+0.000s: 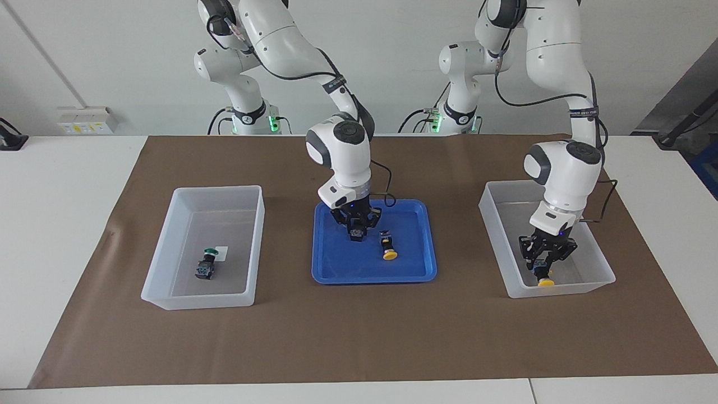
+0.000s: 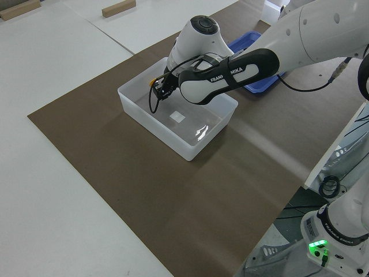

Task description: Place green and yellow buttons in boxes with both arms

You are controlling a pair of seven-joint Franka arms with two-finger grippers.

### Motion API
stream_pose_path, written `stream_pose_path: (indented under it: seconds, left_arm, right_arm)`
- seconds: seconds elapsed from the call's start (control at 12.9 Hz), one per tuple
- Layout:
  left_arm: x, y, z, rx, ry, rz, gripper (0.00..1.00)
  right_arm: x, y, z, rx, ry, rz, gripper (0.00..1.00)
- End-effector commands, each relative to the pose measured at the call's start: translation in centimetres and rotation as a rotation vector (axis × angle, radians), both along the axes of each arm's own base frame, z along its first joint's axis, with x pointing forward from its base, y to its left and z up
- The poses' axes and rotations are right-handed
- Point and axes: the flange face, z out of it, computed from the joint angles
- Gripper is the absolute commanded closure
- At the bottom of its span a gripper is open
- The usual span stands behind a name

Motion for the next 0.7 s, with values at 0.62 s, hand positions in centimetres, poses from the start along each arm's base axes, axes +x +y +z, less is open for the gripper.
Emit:
stream_pose_path:
  seconds: [0.62]
  left_arm:
    - [-1.4, -4.5, 11.0, -0.018, 0.106, -0.038, 0.0]
  right_arm:
    - [4.9, -19.8, 18.1, -0.078, -0.005, 0.032, 1.0]
